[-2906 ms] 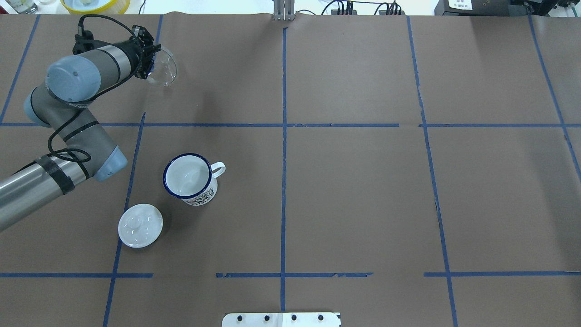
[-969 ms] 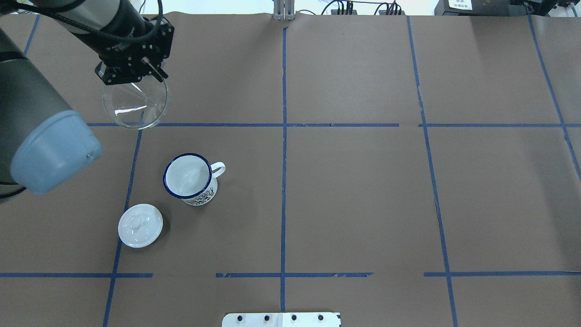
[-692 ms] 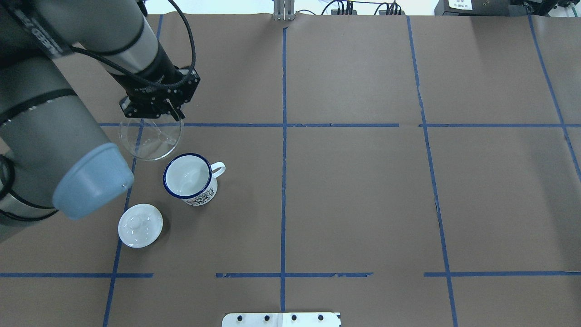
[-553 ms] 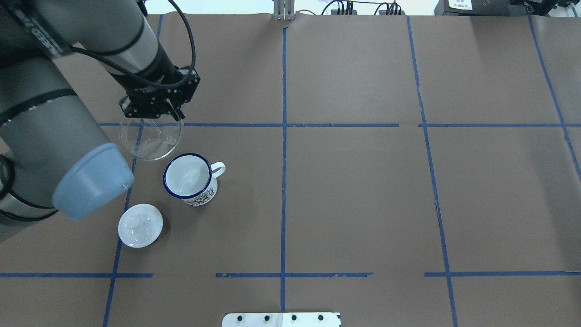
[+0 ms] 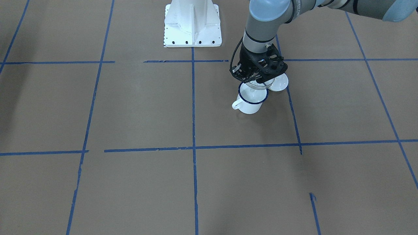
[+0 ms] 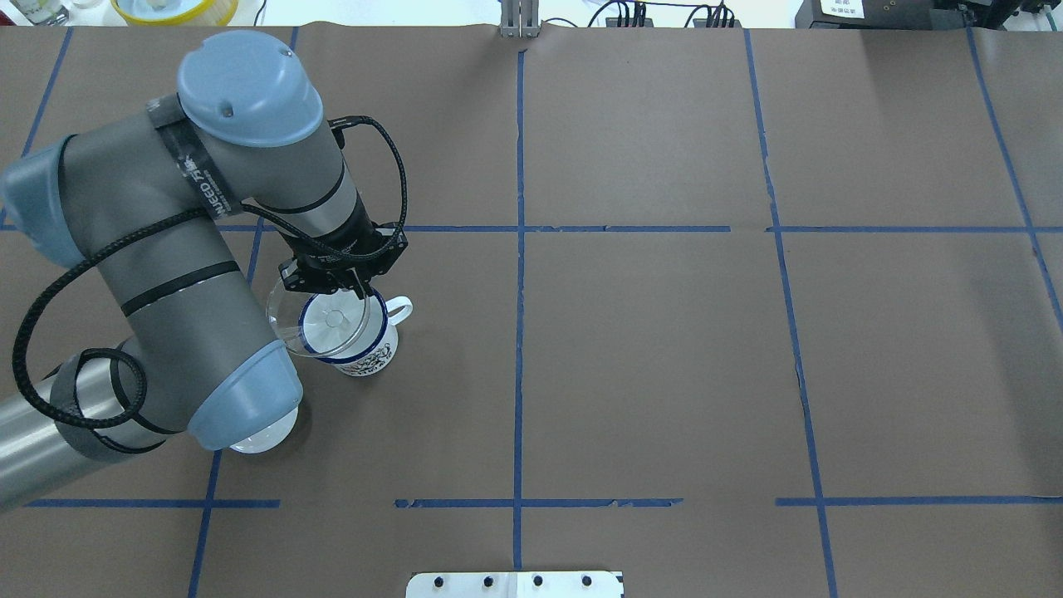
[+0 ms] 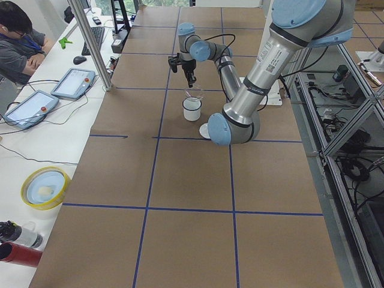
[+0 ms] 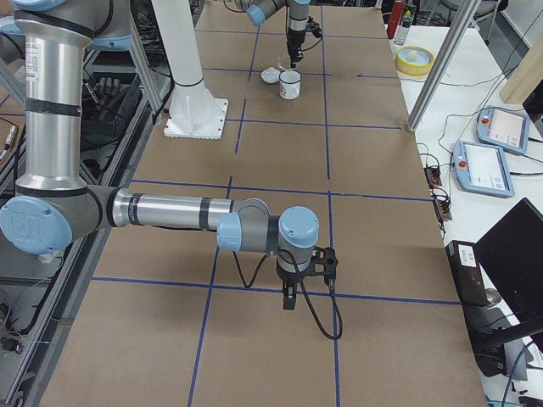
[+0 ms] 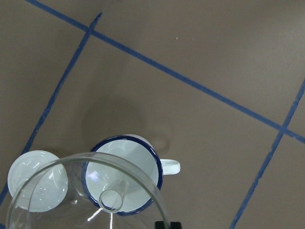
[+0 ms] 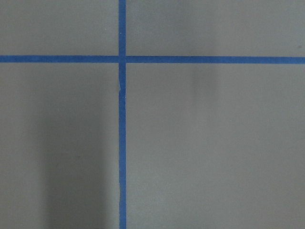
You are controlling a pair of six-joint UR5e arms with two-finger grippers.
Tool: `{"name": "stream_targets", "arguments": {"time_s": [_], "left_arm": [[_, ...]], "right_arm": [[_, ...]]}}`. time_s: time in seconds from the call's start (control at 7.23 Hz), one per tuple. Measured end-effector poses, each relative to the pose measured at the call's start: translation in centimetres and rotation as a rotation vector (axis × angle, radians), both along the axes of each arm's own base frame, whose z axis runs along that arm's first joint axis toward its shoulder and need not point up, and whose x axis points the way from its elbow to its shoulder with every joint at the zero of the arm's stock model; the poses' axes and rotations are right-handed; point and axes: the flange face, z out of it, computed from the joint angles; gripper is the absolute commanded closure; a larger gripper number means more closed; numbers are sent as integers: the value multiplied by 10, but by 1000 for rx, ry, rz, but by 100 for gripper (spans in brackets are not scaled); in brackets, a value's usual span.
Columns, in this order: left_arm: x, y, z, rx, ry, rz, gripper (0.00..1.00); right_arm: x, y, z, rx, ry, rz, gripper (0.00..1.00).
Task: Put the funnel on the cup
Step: 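Lower the funnel spout into the mug and open the left gripper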
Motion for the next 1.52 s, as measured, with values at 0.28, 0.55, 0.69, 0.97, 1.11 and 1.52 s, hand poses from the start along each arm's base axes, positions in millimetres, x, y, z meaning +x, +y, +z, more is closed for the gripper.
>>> {"name": "stream_targets", "arguments": {"time_s": [0.28,0.55,0.69,0.97,1.11,1.52], "left_arm": [[18,-8,14,1,1,7,100],[29,-5,23,-3,-6,23,100],[33,-2,28,-5,-11,32,100],[37,1,33,-8,-18,42,100],[39,2,34,-9,-19,44,100],[40,2,34,-6,-16,46,100]], "right_arm": [[0,0,0,0,0,0,0],[0,0,0,0,0,0,0],[0,0,0,0,0,0,0],[0,0,0,0,0,0,0],[0,0,0,0,0,0,0],[0,0,0,0,0,0,0]]}}
